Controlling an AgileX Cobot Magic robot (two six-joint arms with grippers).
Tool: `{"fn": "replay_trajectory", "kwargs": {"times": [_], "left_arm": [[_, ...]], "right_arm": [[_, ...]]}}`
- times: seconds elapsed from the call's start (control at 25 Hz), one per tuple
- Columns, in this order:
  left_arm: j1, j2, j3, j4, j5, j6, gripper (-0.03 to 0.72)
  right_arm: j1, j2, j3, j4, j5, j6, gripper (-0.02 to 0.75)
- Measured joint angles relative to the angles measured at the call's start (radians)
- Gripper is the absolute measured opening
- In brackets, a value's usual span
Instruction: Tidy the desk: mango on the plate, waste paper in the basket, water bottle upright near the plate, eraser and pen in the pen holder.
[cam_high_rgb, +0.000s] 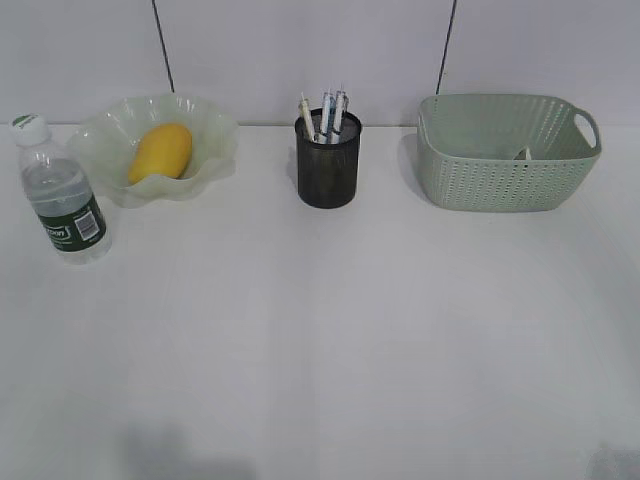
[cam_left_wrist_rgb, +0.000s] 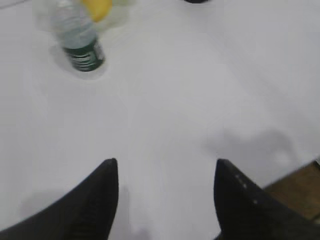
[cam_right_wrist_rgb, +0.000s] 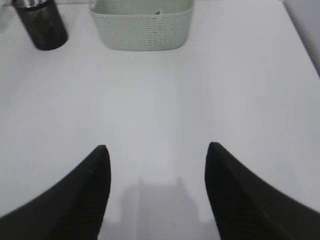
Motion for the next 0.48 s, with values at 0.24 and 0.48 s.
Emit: {"fn": "replay_trajectory", "kwargs": {"times": [0.24,0.48], "left_arm": [[0.210,-0.046,0.000,0.000,-0.001,0.000,0.451],[0.333,-0.075,0.000,-0.002,-0.001,0.000,0.428]], "right_arm": [[-0.117,0.000,0.000,0.000,0.000,0.000,0.479],[-0.132,0.000,0.000,0.000,0.000,0.000,0.479]]}}
